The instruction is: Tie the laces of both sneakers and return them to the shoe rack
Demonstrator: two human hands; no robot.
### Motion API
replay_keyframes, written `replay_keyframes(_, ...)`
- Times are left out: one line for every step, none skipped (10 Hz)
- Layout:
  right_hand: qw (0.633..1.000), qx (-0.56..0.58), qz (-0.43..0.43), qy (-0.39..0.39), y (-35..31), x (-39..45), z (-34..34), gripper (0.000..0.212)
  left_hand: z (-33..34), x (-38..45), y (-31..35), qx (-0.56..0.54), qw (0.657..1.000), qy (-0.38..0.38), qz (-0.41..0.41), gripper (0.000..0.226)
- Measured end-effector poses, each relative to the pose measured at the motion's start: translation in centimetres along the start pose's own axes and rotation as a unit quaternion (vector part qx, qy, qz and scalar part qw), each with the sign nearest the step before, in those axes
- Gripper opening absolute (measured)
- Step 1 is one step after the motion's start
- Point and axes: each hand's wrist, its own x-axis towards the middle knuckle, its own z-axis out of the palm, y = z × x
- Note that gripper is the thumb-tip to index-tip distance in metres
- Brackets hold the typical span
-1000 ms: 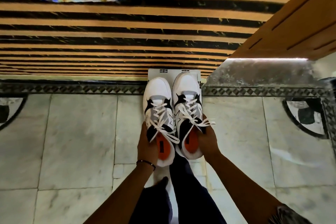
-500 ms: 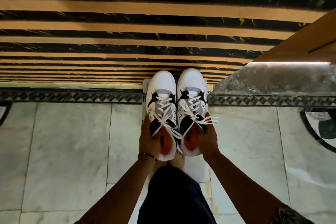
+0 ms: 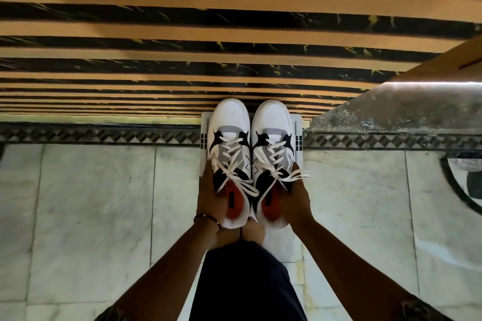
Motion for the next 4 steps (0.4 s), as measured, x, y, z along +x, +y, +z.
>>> replay_keyframes(1.0, -0.022, 0.001, -0.019, -0.8, 0.0, -0.4, 0.028, -0.6, 0.5, -0.1, 0.051, 0.997, -0.057, 0.0, 0.067)
replay_keyframes(0.998, -0.056, 0.01, -0.028, -1.4, -1.9, -1.3, 0.028, -1.6, -0.1, -0.8, 0.091, 0.992, -0.086, 0.01, 0.073)
replay_keyframes(0.996, -0.089, 0.015, 0.003, -3.4, -6.1, -3.3, 0.039, -3.8, -4.5, 4.3, 0.074, 0.996, -0.057, 0.009, 0.064)
replay_keyframes(0.994, -0.072, -0.07, 0.048, -6.5, -12.4, -5.8, 0.038, -6.2, -11.9, 10.1, 0.051, 0.997, 0.013, 0.062, 0.058)
